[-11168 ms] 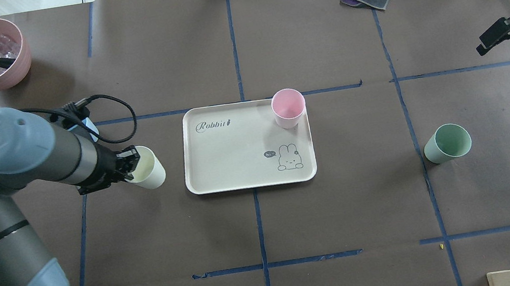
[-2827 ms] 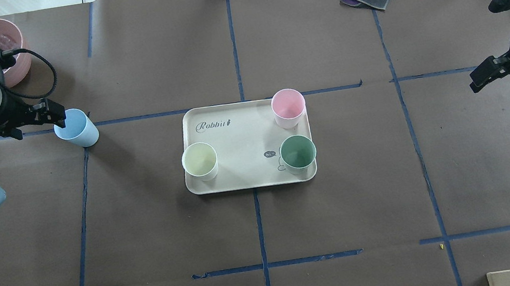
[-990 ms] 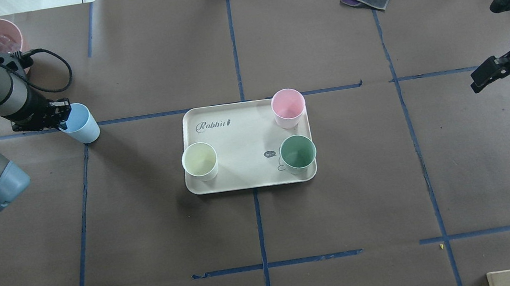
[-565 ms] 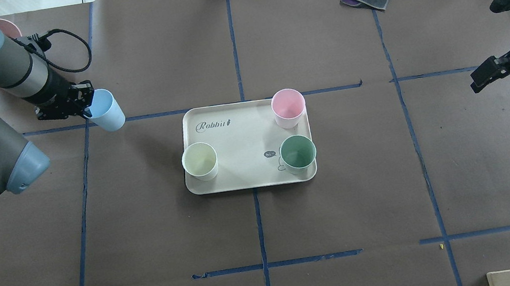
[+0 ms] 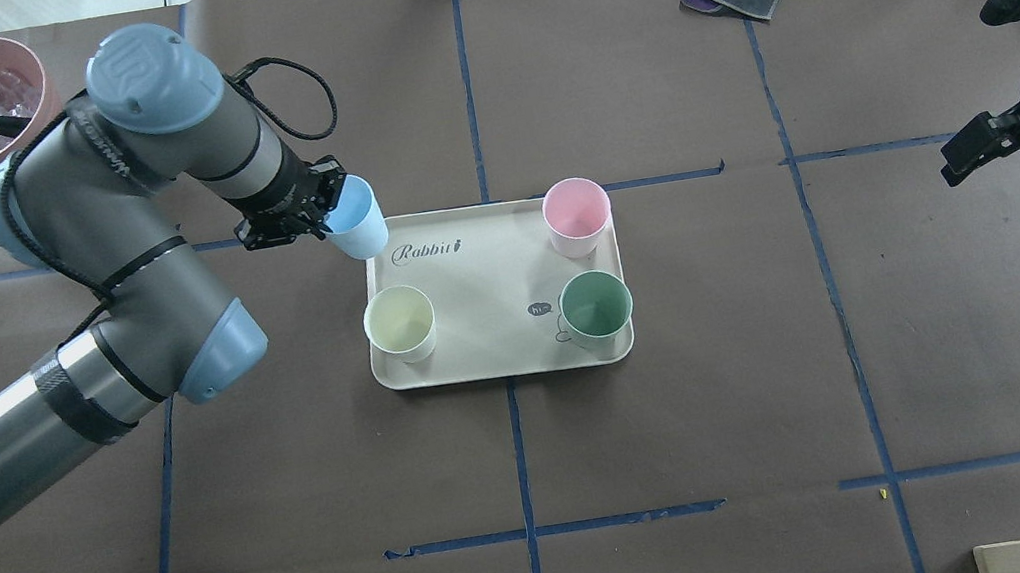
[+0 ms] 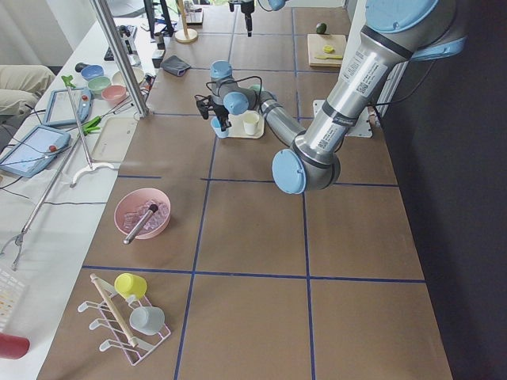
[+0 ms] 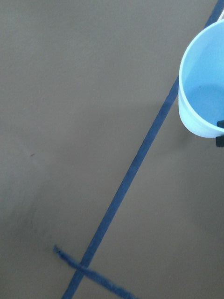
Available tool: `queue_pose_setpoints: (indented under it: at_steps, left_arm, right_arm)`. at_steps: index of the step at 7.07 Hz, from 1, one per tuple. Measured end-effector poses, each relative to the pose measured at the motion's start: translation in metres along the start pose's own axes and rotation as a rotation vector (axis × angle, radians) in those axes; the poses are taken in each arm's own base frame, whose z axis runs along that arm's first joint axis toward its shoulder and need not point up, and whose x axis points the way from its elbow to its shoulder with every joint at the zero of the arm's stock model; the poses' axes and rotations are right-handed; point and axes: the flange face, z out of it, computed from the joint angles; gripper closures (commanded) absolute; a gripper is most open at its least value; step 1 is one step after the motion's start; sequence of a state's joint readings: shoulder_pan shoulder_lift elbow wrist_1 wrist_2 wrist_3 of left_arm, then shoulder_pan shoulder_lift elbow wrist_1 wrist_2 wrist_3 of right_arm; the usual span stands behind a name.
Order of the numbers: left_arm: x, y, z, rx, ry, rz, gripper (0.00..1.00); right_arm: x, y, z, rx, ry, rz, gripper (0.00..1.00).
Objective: Place all cups on tray
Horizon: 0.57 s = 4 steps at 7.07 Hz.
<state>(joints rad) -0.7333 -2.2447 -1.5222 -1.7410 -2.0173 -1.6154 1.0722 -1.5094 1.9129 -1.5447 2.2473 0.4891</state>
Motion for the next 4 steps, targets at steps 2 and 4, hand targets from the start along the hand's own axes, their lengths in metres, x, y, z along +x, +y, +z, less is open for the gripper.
queue_pose_setpoints:
  at_steps: [2,4]
  left_arm:
    - [0.016,0.025,0.014,0.028,-0.008,-0.005,0.40]
    - [0.018,0.034,0.018,0.034,-0.008,0.005,0.00]
  right_arm:
    - [0.000,0.000,0.000,-0.001,0.000,0.001,0.01]
    - [0.001,0.000,0.001,-0.002,0.001,0.002,0.01]
